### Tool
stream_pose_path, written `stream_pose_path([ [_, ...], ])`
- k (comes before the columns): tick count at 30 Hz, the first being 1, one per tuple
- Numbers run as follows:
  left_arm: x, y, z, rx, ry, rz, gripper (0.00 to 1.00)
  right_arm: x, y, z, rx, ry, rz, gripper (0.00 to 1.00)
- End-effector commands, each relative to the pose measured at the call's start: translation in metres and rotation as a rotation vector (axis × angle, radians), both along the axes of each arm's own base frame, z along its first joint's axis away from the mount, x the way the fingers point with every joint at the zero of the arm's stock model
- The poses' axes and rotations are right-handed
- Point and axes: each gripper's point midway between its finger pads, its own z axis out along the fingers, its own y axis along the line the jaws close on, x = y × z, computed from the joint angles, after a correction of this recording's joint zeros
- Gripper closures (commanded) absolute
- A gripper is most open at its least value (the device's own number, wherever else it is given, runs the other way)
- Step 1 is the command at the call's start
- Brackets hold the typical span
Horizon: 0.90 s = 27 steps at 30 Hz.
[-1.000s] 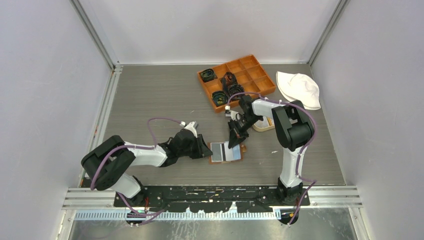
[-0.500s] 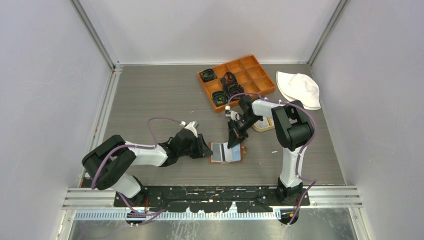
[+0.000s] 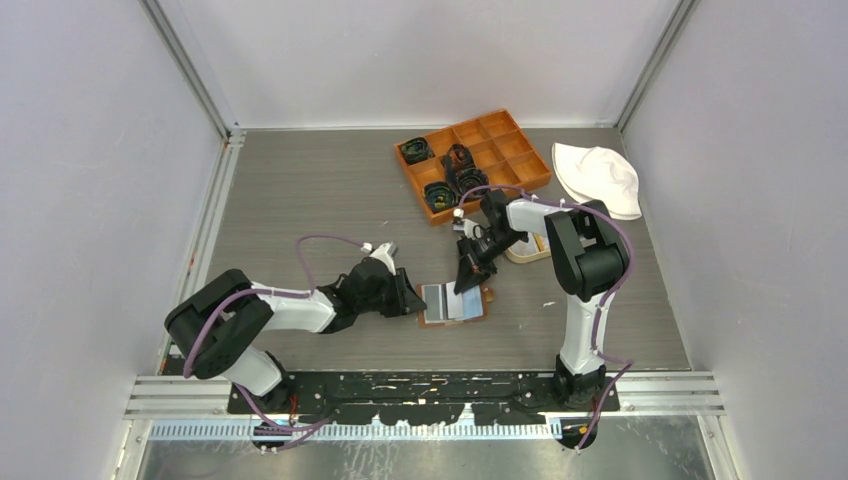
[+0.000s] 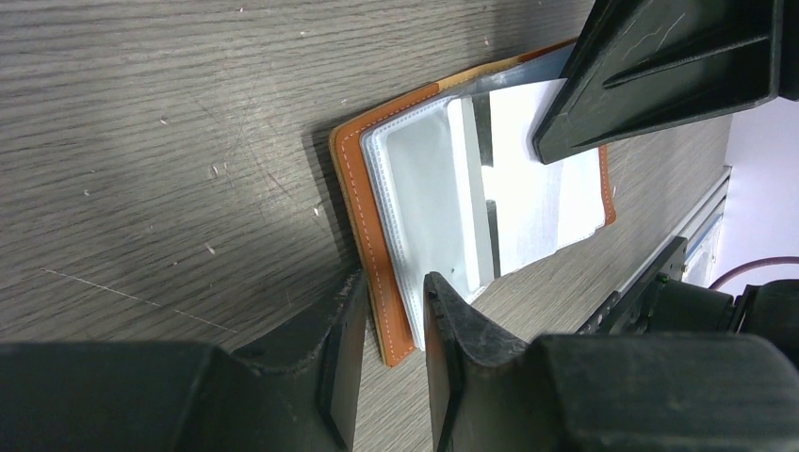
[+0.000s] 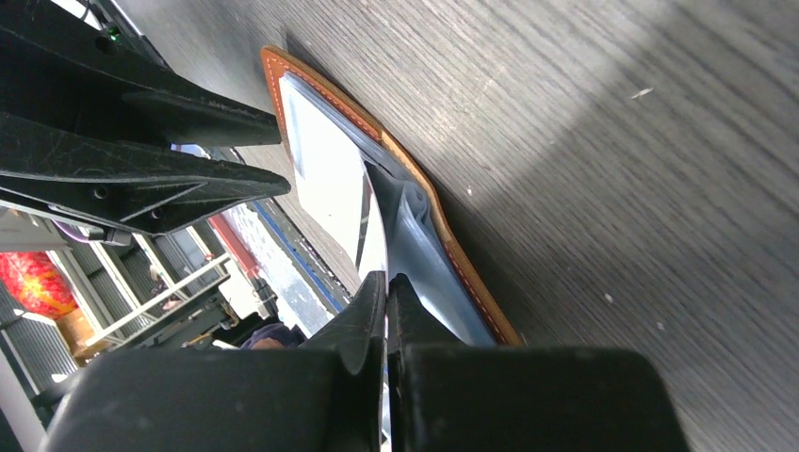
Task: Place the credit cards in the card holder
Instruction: Insert the credit card into the card holder.
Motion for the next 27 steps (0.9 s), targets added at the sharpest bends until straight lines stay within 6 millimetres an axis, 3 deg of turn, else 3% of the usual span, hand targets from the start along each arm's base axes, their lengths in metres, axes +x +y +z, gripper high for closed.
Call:
stream_pose_path([
  [1, -0.002, -0.01, 0.006, -0.026, 0.004, -0.034, 0.7, 0.012, 0.003, -0.007, 0.005, -0.057, -0.005, 0.99],
  [19, 0.001, -0.016, 0.006, -0.032, 0.007, -0.04, 0.7, -0.002, 0.021, -0.004, 0.034, -0.044, 0.071, 0.93],
  [27, 0.005, -0.007, 0.016, -0.021, -0.041, -0.013, 0.68, 0.0, 0.02, -0.003, 0.031, -0.06, 0.074, 0.81],
])
